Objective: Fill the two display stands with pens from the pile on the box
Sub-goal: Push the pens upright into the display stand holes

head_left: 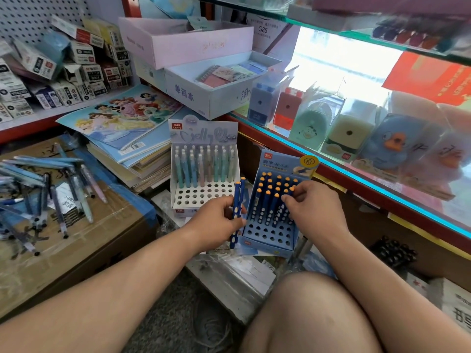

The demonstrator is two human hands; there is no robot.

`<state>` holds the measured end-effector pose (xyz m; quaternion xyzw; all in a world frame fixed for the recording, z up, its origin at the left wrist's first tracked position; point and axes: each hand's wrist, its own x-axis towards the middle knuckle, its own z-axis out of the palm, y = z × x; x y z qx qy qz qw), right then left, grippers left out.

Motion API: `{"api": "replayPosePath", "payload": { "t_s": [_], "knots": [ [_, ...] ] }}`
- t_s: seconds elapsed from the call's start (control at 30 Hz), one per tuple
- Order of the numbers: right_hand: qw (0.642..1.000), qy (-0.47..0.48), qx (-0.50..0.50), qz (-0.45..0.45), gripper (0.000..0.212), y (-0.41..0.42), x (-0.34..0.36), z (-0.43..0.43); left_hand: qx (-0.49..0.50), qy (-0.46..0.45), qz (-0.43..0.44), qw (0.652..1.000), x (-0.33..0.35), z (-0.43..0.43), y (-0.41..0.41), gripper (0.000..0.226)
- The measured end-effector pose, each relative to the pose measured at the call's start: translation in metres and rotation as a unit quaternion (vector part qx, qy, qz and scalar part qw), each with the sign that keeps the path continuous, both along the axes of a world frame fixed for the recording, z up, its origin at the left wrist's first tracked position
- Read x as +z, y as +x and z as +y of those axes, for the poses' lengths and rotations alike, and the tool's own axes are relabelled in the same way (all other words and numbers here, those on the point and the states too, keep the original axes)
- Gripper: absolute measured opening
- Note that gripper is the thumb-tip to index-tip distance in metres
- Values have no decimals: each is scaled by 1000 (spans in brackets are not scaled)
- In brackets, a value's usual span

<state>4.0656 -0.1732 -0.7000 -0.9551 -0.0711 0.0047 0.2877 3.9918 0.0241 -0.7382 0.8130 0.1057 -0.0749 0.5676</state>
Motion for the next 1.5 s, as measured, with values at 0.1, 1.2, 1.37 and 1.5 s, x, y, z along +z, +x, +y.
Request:
{"api": "replayPosePath", "payload": {
  "t_s": [0.1, 1.2, 1.37, 1.5],
  "knots": [
    [999, -31, 5, -9, 16, 1, 2, 4, -1, 5, -2, 1000, 1, -1, -1, 16],
    [980, 184, 71, -24, 6, -14, 1, 5, -22, 48, -55, 997, -3, -9, 9, 36],
    [993, 108, -16, -34, 5, -6, 3, -14, -1, 51, -56, 997, -3, -6, 7, 38],
    [997, 72, -24, -21, 5, -4, 5, -19, 15, 75, -60, 995, -8, -3, 11, 39]
  ]
}}
